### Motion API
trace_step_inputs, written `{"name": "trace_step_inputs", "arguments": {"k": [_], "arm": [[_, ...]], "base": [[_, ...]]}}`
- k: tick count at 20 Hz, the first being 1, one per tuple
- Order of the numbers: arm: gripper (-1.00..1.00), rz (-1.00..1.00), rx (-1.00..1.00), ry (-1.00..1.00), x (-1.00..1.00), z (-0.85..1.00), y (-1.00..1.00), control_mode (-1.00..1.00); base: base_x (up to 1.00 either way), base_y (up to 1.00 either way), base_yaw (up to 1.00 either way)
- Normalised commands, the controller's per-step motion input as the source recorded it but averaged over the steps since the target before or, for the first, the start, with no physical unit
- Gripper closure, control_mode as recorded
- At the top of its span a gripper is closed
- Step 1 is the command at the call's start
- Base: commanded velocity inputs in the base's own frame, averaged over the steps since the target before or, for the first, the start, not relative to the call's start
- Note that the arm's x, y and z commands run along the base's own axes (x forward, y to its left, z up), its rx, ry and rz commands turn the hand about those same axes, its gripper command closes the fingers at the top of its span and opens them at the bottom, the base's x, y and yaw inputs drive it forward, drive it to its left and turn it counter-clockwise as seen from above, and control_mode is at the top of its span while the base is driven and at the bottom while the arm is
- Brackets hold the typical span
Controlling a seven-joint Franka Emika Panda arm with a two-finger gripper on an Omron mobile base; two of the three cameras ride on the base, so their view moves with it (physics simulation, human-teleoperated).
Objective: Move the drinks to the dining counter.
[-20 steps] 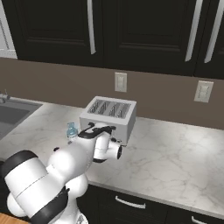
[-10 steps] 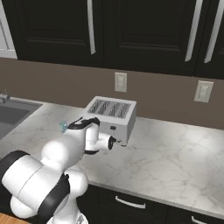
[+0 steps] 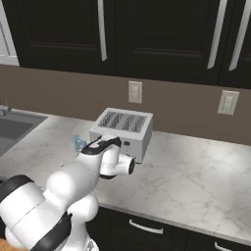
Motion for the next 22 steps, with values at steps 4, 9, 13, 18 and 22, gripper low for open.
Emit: {"name": "trace_step_inputs", "arguments": {"k": [4,9,13,18,22], "arm": [[1.0,-0.01,0.17,-0.14,-0.42,0.69,-0.4,-1.0],[1.0,-0.11,0.15,-0.09,-0.46,0.99,-0.08,-1.0],[1.0,-0.25,0.15,0.0,-0.46,1.0,-0.02,-1.0],[1.0,-0.45,0.03,0.21,-0.63,0.71,-0.2,-1.0],[1.0,-0.5,0.0,0.23,-0.57,0.59,-0.09,-1.0]], "base": [[0.0,0.0,0.0],[0.0,0.0,0.0],[0.0,0.0,0.0],[0.0,0.0,0.0],[0.0,0.0,0.0]]}}
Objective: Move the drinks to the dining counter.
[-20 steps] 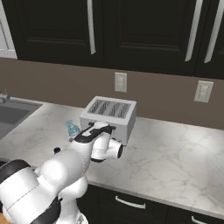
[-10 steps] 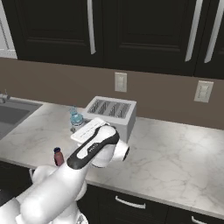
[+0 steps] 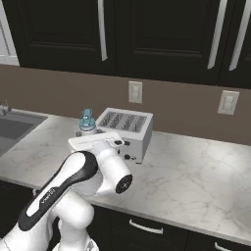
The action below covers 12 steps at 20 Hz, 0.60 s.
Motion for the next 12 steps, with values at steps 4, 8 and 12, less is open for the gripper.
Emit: {"name": "trace_step_inputs", "arguments": {"k": [4,8,12], "arm": [[1.0,-0.42,0.0,0.22,-0.7,0.45,-0.04,-1.0],[1.0,-0.27,0.0,0.0,-0.93,0.25,0.0,-1.0],[1.0,-0.15,0.0,-0.17,-1.0,0.09,0.0,-1.0]], "base": [[0.0,0.0,0.0],[0.0,0.0,0.0],[0.0,0.0,0.0]]}}
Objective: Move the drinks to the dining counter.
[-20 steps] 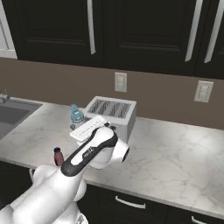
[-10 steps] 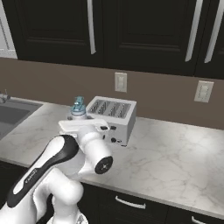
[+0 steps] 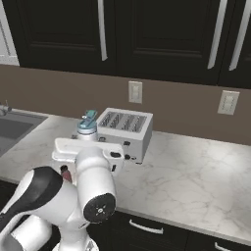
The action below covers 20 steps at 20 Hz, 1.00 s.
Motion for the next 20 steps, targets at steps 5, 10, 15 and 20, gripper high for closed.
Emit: {"name": "trace_step_inputs", "arguments": {"k": [5,10,15,20], "arm": [[1.0,-0.1,0.0,-0.38,-0.96,0.09,0.35,-1.0],[1.0,-0.13,0.0,-0.24,-0.64,0.36,0.42,-1.0],[1.0,-0.19,0.0,-0.11,-0.52,0.11,0.78,-1.0],[1.0,-0.22,0.0,0.0,-0.44,0.0,0.8,-1.0]], "base": [[0.0,0.0,0.0],[0.0,0.0,0.0],[0.0,0.0,0.0],[0.0,0.0,0.0]]}}
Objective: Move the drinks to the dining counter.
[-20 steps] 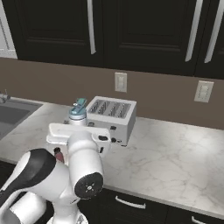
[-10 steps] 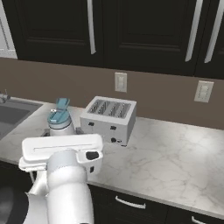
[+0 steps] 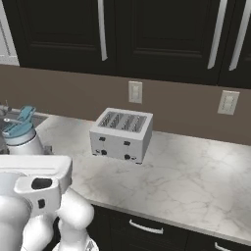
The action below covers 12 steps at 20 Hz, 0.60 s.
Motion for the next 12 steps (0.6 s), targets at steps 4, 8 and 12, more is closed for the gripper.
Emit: {"name": "trace_step_inputs", "arguments": {"k": [4,8,12], "arm": [[1.0,-0.22,0.0,0.0,-0.08,0.0,0.95,-1.0],[1.0,-0.18,0.0,0.0,-0.2,0.0,0.5,-1.0],[1.0,-0.09,0.0,0.0,-0.13,0.0,0.25,1.0]], "base": [[0.0,0.0,0.0],[0.0,0.0,0.0],[-0.33,0.1,-0.11]]}}
